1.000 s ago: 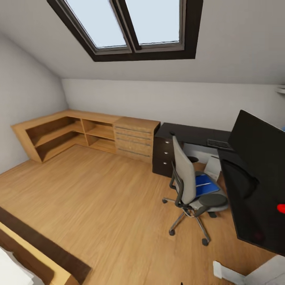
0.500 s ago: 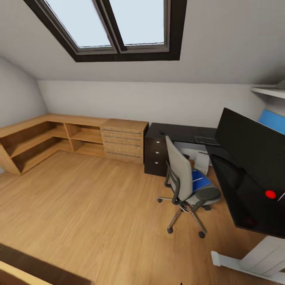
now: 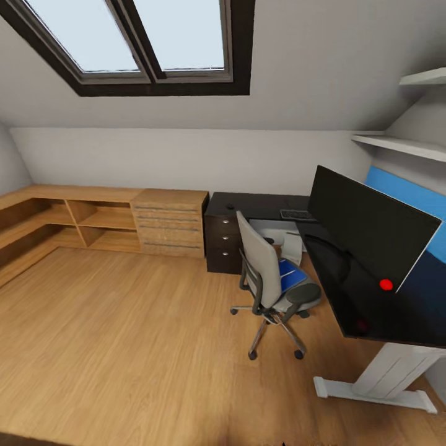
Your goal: In the bedroom, organize the workspace by keeping the computer under the desk, ensuring the monitor is on the desk, placing the keyboard on the desk next to the monitor, placing the mouse on the desk next to the keyboard, moving the folder from the swivel chair onto the desk next to the mouse, stacking the notebook on top of the folder with the pen on top of the notebook, and positioning the swivel chair next to the desk.
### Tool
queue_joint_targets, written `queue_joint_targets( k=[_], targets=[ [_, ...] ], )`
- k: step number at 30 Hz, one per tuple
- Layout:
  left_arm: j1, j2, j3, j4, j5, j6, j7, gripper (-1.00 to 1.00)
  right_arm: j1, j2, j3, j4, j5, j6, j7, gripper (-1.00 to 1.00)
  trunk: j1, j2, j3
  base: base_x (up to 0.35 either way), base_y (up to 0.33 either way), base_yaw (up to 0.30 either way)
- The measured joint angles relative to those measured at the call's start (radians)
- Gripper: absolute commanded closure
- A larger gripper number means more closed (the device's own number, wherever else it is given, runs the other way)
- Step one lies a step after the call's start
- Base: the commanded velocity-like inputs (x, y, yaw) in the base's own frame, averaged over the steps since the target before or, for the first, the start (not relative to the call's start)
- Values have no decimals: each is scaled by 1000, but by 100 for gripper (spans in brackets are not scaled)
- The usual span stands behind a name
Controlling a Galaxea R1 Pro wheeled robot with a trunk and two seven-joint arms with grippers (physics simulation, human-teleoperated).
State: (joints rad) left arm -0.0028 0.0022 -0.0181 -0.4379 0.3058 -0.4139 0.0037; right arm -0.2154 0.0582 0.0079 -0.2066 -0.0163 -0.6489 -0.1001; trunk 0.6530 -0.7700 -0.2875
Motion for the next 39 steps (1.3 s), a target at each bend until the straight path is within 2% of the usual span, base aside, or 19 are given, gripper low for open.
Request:
queue_joint_targets(
  k=[2, 4, 5, 10, 17, 20, 22, 24, 35, 39],
  targets=[
    [0, 0, 7, -4, 4, -1, 1, -100, 0, 0, 0, 0, 2, 0, 0, -100, 0, 0, 0, 0, 2, -297],
    [0, 0, 45, -13, 9, -13, 2, -100, 0, 0, -1, 0, 7, 0, 1, -100, 0, 0, 0, 0, 1, -298],
    [0, 0, 53, -14, 9, -16, 1, -100, 0, 0, -1, 0, 8, 1, 1, -100, 0, 0, 0, 0, 1, -298],
    [0, -2, 72, -17, 6, -31, -3, -100, 0, -1, -1, 0, 10, 3, 0, -100, 0, 0, 0, 123, 36, -299],
    [0, -2, 69, -13, 3, -33, -6, -100, 0, -3, -4, 0, 10, 8, -1, -100, -1, 0, 0, 289, 81, -294],
    [0, -2, 50, -12, 4, -34, -6, -100, 0, -4, -4, 0, 10, 7, -1, -100, -1, 0, 0, 316, 87, -154],
    [0, -1, 28, -11, 8, -35, -3, -100, 0, -4, -5, 1, 9, 2, -1, -100, -1, 0, 0, 283, 100, -38],
    [0, -1, 24, -11, 10, -36, -2, -100, 0, -3, -6, 2, 9, 1, -1, -100, 0, 0, 0, 159, 60, -19],
    [0, 0, 18, -15, 8, -36, -2, -100, 0, -1, -9, 44, 3, 2, -3, -100, 0, 0, 0, 40, 15, -5],
    [0, 10, 21, -16, 10, -30, 2, -100, 0, -3, -9, 53, 4, 0, -2, -100, 15, -28, -13, 3, 1, 0]
  ],
)
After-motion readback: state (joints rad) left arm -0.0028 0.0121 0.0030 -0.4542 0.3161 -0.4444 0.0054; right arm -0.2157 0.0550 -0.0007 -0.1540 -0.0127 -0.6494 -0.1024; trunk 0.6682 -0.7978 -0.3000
